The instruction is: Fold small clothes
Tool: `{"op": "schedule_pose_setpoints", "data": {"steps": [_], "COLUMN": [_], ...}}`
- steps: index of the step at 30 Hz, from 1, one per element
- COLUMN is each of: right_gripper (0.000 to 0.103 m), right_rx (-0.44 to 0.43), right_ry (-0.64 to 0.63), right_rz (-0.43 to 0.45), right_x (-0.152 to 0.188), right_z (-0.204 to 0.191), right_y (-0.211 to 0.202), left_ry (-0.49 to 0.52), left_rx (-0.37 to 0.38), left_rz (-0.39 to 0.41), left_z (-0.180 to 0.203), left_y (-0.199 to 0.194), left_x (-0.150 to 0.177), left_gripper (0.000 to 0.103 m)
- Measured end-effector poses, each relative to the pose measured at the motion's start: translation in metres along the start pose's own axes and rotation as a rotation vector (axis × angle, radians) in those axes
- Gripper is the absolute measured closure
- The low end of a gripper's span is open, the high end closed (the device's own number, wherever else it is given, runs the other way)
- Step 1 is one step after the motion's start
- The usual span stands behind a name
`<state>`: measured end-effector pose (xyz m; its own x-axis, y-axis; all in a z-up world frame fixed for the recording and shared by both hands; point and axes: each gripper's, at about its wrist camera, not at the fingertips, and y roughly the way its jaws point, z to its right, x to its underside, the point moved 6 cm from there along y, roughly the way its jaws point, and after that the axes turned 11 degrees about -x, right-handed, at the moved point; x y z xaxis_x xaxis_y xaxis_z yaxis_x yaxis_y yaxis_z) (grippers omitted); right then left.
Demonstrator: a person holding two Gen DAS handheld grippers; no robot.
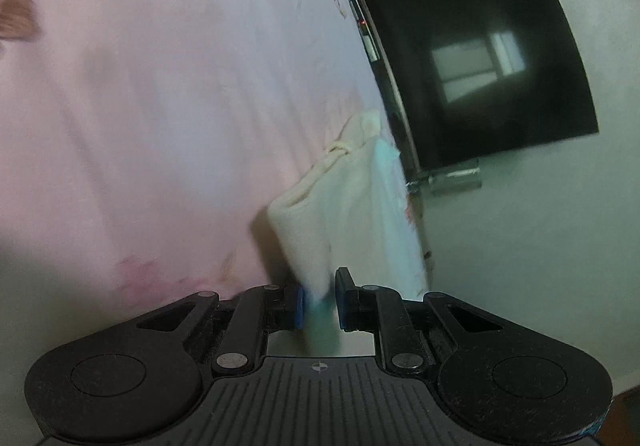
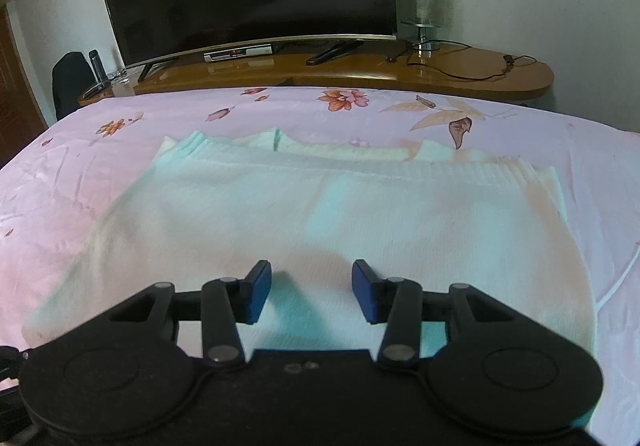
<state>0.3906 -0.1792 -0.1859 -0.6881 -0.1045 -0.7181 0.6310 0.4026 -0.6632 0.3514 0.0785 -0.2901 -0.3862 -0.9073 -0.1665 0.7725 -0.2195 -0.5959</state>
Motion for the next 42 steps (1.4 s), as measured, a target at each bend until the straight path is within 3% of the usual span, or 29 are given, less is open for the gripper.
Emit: {"op": "schedule_pose_setpoints", "data": {"steps": [5, 10, 15, 16, 17, 20, 22, 26, 30, 32, 33, 38, 40, 42], "right_gripper": [0.058, 0.058, 0.06, 0.06, 0.061, 0.065, 0.065, 0.065, 0.065, 0.075, 0.076, 0.073, 0.073, 0.073], "right_rx": [-0.005, -0.009, 0.014, 0.028, 0.036, 0.095, 0.128, 0.112, 0.042, -0.01, -0.024, -0.024, -0.017, -0.017], "right_ry": [-0.002, -0.022, -0.032, -0.039, -0.048, -0.138, -0.183, -0.165, -0.057, 0.057, 0.115, 0.244, 0.294, 0.367], "right_rz": [0.006, 0.006, 0.021, 0.024, 0.018, -0.016, -0.017, -0.009, 0.02, 0.054, 0.075, 0.108, 0.115, 0.106], "right_x": [0.0, -0.003, -0.012, -0.013, -0.012, 0.0, 0.002, 0.003, 0.0, -0.002, -0.003, 0.004, 0.009, 0.018], "right_z": [0.0, 0.0, 0.002, 0.003, 0.002, 0.001, -0.005, -0.001, 0.011, 0.026, 0.037, 0.087, 0.105, 0.122], "right_y": [0.001, 0.006, 0.008, 0.008, 0.01, 0.023, 0.024, 0.024, 0.016, 0.002, -0.009, -0.058, -0.075, -0.086], "left_ry": [-0.056, -0.091, -0.082, -0.063, -0.04, -0.002, 0.109, 0.35, 0.586, 0.69, 0.737, 0.857, 0.893, 0.906], "left_rx": [0.061, 0.077, 0.075, 0.069, 0.052, 0.045, 0.061, 0.101, 0.162, 0.178, 0.183, 0.188, 0.151, 0.1], "left_rz": [0.028, 0.063, 0.059, 0.063, 0.067, 0.087, 0.125, 0.156, 0.107, 0.058, 0.035, -0.095, -0.152, -0.159], "left_z": [0.025, 0.04, 0.053, 0.051, 0.053, 0.061, 0.083, 0.132, 0.183, 0.203, 0.209, 0.223, 0.224, 0.223], "left_y": [0.043, 0.063, 0.078, 0.075, 0.075, 0.068, 0.061, 0.058, 0.067, 0.075, 0.078, 0.095, 0.109, 0.113], "left_x": [-0.004, -0.006, -0.013, -0.014, -0.015, -0.019, -0.02, -0.008, 0.026, 0.052, 0.065, 0.129, 0.148, 0.157], "left_gripper": [0.087, 0.087, 0.088, 0.095, 0.095, 0.095, 0.095, 0.095, 0.095, 0.095, 0.095, 0.095, 0.095, 0.095]}}
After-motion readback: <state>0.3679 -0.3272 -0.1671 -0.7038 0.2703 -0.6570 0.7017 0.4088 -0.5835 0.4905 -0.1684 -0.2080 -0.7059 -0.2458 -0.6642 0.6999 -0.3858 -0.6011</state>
